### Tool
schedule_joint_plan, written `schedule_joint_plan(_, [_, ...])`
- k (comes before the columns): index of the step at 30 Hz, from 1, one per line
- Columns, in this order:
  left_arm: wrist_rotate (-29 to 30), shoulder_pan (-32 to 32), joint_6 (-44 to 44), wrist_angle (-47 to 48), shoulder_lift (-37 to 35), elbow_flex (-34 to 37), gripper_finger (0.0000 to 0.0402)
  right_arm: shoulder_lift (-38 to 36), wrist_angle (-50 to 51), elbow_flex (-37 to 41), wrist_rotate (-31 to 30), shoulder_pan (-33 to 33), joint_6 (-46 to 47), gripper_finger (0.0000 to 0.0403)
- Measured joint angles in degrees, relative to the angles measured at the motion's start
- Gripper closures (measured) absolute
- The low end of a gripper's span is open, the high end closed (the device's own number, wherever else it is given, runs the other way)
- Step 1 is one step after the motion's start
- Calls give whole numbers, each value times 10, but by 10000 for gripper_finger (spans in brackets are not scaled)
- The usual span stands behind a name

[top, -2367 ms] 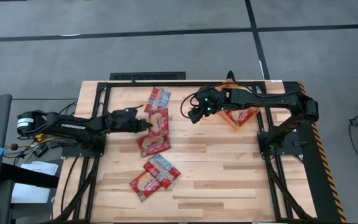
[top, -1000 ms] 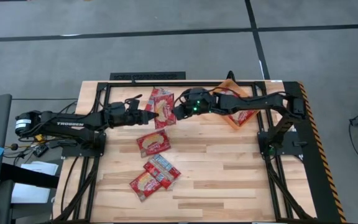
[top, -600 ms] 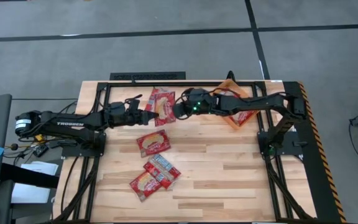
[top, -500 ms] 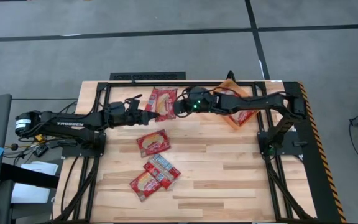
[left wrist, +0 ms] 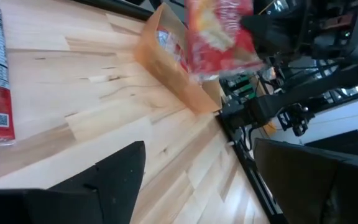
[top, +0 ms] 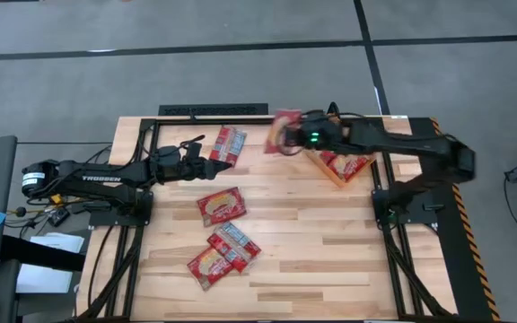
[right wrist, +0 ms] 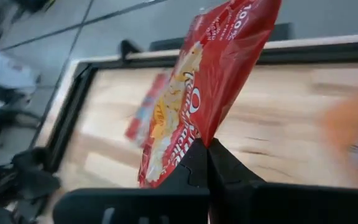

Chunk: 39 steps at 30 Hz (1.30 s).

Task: Sort popcorn bags into baskets
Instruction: Put the red popcorn bag into the orange bin

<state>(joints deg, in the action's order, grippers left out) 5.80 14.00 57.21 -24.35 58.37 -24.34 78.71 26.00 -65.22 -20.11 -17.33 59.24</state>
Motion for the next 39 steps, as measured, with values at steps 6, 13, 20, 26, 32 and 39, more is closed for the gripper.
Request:
schedule_joint_plan(6, [0,0,5,2,0,0,117,-154,107,127,-64,10,131,402])
schedule_joint_plan(13, [3,0,17,4,0,0,118,-262,147,253,-156,65,330,402])
schedule_joint_plan(20, [5,0,26,5,0,0,118,-278,234,282,-192,74,461,402])
schedule_joint_plan(26, [5,0,35,6,0,0,118,-278,325,282,-217,84,548,400])
schedule_joint_plan(32, [6,0,35,10,0,0,118,-278,365,282,-202,83,560,396])
schedule_joint_plan(39, [9,0,33,10,0,0,118,-278,379,282,-182,73,517,345])
